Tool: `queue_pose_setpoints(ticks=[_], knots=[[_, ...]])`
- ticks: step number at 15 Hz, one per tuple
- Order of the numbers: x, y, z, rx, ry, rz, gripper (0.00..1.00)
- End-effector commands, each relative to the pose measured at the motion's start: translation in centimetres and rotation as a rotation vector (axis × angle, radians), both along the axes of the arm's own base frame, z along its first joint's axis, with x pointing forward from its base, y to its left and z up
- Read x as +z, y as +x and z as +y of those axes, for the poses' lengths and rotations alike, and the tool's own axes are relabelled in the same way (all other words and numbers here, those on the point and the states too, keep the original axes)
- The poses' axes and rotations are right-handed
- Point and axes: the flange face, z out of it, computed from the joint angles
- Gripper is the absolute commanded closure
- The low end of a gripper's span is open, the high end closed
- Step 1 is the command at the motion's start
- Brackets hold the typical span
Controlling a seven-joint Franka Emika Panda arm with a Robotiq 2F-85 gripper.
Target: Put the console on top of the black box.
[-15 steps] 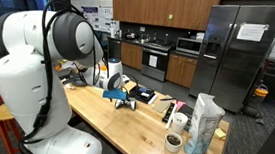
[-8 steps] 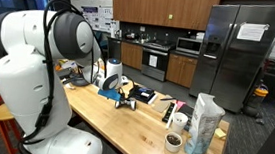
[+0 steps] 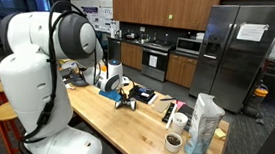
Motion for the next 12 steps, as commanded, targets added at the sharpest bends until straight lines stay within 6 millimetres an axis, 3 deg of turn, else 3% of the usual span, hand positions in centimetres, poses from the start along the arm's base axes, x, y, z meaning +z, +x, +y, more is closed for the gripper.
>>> queue_pose_setpoints(ticks=[1,5,12], knots=[[-0.3,1.3,0.2,-0.023,-0.005,0.002,0.00],[-0.4,2.5,0.0,-0.041,-0.009,0.005,0.00],[-1.3,3.3,1.6,-0.134,0.064,0.126,0.00]])
